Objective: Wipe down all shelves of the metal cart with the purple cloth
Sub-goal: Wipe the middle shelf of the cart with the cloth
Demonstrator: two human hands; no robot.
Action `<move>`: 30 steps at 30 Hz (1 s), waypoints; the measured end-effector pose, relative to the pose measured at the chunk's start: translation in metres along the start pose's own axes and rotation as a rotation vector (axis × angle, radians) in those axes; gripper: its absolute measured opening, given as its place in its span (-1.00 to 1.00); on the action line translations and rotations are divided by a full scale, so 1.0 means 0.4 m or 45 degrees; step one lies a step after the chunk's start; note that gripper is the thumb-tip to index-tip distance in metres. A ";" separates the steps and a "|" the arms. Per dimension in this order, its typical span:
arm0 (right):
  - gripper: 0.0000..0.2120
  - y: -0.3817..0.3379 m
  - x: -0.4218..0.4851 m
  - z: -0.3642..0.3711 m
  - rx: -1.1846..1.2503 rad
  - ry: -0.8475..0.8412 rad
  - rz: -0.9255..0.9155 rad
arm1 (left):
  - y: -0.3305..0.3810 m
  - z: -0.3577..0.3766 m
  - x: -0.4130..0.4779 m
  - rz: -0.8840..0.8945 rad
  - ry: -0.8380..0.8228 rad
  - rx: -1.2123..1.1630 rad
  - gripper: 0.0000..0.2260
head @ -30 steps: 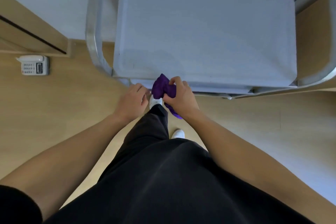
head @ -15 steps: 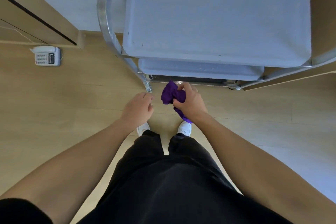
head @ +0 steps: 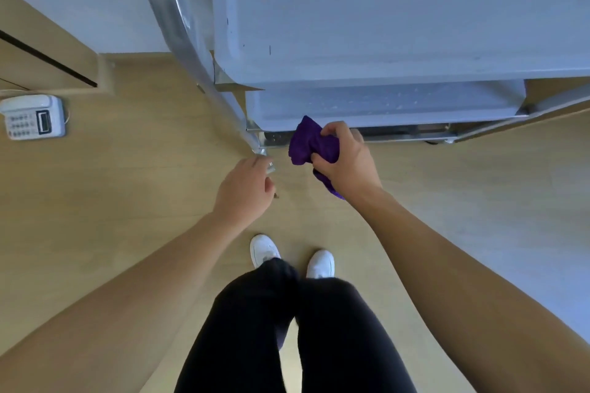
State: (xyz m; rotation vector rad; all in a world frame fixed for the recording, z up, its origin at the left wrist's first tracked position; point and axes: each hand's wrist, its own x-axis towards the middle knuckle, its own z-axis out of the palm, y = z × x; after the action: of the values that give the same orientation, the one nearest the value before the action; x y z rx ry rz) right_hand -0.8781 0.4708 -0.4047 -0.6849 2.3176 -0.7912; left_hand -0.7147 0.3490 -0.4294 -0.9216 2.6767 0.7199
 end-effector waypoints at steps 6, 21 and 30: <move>-0.60 0.063 0.189 0.197 -0.009 0.136 -0.195 | -0.114 0.146 0.131 0.089 0.209 0.160 -0.53; -0.58 0.077 0.436 0.396 -0.697 0.662 -0.798 | -0.210 0.355 0.291 0.284 0.944 0.179 -0.60; -0.62 0.141 0.455 0.348 -0.580 0.341 -1.141 | -0.175 0.370 0.296 0.200 1.028 0.210 -0.65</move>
State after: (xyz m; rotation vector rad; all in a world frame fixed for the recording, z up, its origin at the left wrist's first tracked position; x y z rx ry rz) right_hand -0.9269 0.3454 -0.5987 -2.0047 2.4099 -0.7339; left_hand -0.7563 0.3163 -0.6244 -1.1456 3.4601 0.1362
